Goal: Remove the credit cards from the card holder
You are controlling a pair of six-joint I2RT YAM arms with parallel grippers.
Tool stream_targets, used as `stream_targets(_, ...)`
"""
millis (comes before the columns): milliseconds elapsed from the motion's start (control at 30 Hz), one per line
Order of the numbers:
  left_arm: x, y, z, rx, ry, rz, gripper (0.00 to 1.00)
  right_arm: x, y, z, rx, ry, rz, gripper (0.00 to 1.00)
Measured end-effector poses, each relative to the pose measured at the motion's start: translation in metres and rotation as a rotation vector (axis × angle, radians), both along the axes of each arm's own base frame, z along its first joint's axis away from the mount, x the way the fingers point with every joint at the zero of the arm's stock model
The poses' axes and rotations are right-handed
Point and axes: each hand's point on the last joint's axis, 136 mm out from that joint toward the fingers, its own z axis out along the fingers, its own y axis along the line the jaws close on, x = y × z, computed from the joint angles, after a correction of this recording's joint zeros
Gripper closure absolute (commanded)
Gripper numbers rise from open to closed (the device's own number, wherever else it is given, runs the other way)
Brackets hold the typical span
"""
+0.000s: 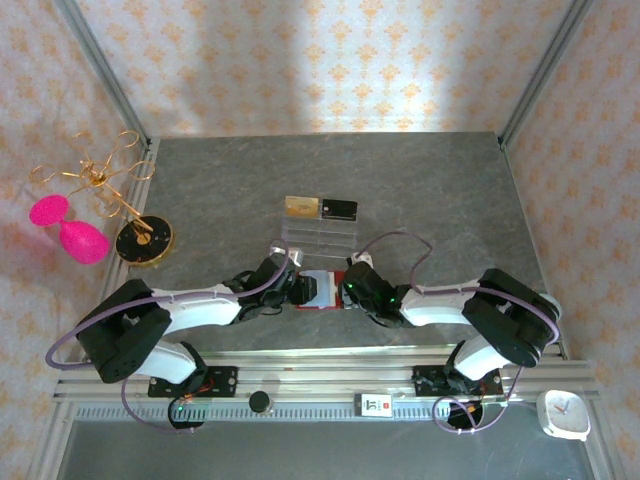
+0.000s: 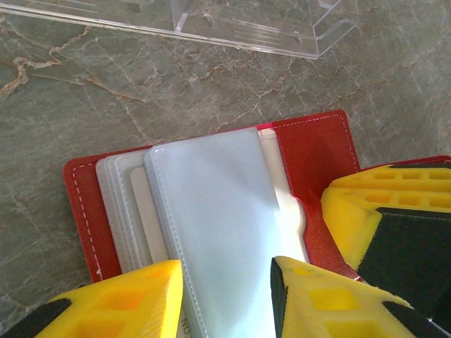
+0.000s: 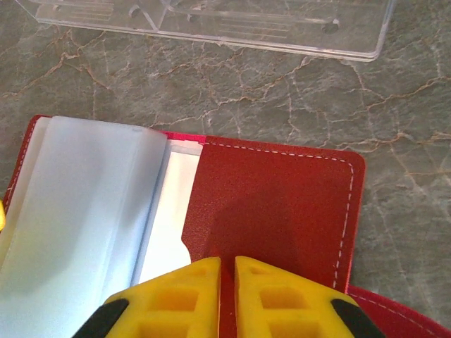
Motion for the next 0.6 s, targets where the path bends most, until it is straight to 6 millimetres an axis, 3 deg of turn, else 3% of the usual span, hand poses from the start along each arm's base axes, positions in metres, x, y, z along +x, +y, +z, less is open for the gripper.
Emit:
stream_targets(300,-0.002,-0.003,-0.006,0.019,0.007,-0.019,0.6,0.0,0.001,0.0,0.0,-0.002,0.008,0.86)
stream_targets(600,-0.006,-0.024,-0.002,-0.014,0.023,-0.082,0.6,0.001,0.007,0.003,0.026,-0.008,0.026,0.8)
